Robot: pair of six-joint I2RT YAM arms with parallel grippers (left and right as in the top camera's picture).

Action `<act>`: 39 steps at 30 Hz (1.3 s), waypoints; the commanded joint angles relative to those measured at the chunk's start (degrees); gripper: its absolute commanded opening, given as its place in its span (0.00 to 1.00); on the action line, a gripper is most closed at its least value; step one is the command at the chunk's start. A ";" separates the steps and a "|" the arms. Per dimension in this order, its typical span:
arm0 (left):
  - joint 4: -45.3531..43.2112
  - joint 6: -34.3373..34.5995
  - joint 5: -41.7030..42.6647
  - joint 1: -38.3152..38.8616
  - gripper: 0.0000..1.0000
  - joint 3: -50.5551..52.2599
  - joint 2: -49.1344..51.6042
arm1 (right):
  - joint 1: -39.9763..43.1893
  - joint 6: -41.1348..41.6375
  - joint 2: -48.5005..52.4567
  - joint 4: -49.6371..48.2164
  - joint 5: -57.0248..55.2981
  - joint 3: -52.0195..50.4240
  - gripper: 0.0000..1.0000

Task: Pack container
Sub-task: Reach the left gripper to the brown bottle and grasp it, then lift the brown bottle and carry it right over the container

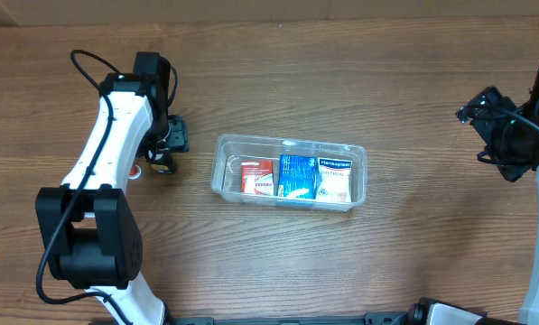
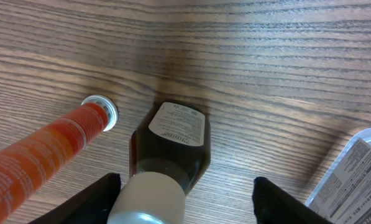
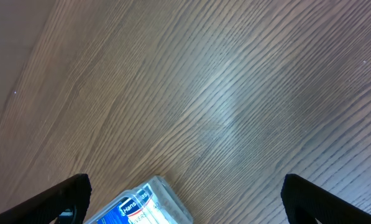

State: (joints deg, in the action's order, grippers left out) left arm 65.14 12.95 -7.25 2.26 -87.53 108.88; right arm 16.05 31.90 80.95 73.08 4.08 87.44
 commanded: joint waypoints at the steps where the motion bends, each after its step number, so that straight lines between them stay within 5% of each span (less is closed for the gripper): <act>1: -0.02 -1.18 0.72 -1.18 0.61 -0.96 0.20 | 0.09 -0.24 -0.13 -0.15 -0.11 0.72 1.00; 18: 4.15 -2.73 0.92 -1.09 0.09 -6.62 -0.02 | 0.09 -0.24 -0.13 -0.15 -0.11 0.72 1.00; 30: 25.46 -2.05 8.46 8.13 0.06 -39.30 -0.04 | 0.09 -0.24 -0.13 -0.15 -0.11 0.72 1.00; 39: 24.06 -2.05 6.23 22.01 0.06 -40.00 0.11 | 0.09 -0.24 -0.13 -0.15 -0.11 0.72 1.00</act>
State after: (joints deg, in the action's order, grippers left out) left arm 90.72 10.55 0.23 22.81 -127.87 109.54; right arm 16.05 31.90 80.97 73.10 4.08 87.44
